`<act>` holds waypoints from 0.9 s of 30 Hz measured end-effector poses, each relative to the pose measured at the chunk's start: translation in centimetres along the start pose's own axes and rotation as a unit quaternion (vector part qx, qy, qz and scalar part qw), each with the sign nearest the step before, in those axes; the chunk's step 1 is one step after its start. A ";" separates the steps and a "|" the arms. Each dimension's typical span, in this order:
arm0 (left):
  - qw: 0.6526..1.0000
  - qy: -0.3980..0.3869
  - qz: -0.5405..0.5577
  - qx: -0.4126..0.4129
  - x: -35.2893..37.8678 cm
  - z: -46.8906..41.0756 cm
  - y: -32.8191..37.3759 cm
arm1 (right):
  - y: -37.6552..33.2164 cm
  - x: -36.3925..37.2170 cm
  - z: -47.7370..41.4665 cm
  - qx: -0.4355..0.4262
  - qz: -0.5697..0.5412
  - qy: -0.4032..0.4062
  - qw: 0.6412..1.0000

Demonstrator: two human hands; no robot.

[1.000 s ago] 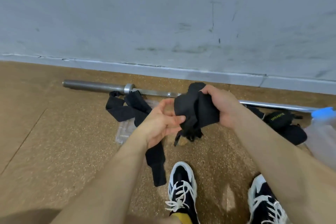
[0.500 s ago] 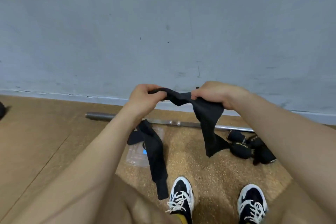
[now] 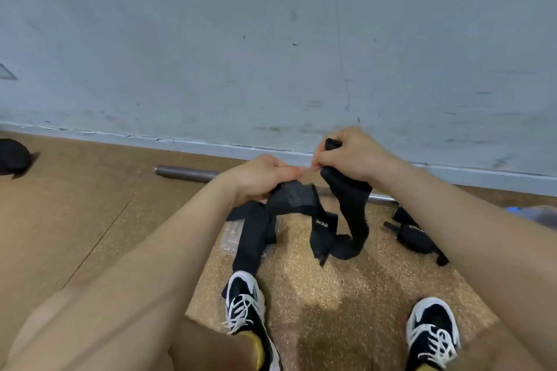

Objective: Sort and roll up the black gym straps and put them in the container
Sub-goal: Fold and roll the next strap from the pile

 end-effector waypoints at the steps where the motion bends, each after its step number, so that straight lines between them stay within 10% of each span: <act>1: 1.000 -0.001 0.017 -0.005 0.2 -0.6 -1.7 | 1.0 1.4 -0.6 0.003 0.004 -0.018 1.000; 6: 0.963 0.023 0.262 -0.051 2.2 -3.0 -8.4 | 6.1 7.4 -1.4 0.058 0.158 -0.203 0.965; 11: 0.942 0.009 0.335 -0.001 2.4 -3.7 -8.2 | 3.6 5.3 -3.9 0.075 -0.049 -0.084 0.992; 16: 0.955 -0.140 0.258 0.036 3.8 -0.5 -5.1 | 2.2 4.5 -4.2 0.125 -0.300 -0.009 0.945; 19: 0.966 -0.082 0.239 0.050 2.1 0.2 -4.9 | 2.3 4.0 -3.6 0.175 -0.354 0.022 0.918; 27: 0.988 0.021 0.155 -0.011 -1.8 2.3 -3.7 | -4.5 3.7 -1.0 0.009 -0.437 -0.238 0.867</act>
Point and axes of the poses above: each hand's wrist, its own z-axis away from the middle knuckle, its own x-axis out of the palm, y = z × x, the point moved 10 cm from there along -z, towards the middle knuckle, and after that the axes turned 5 degrees about -z, right-handed, at the moved point
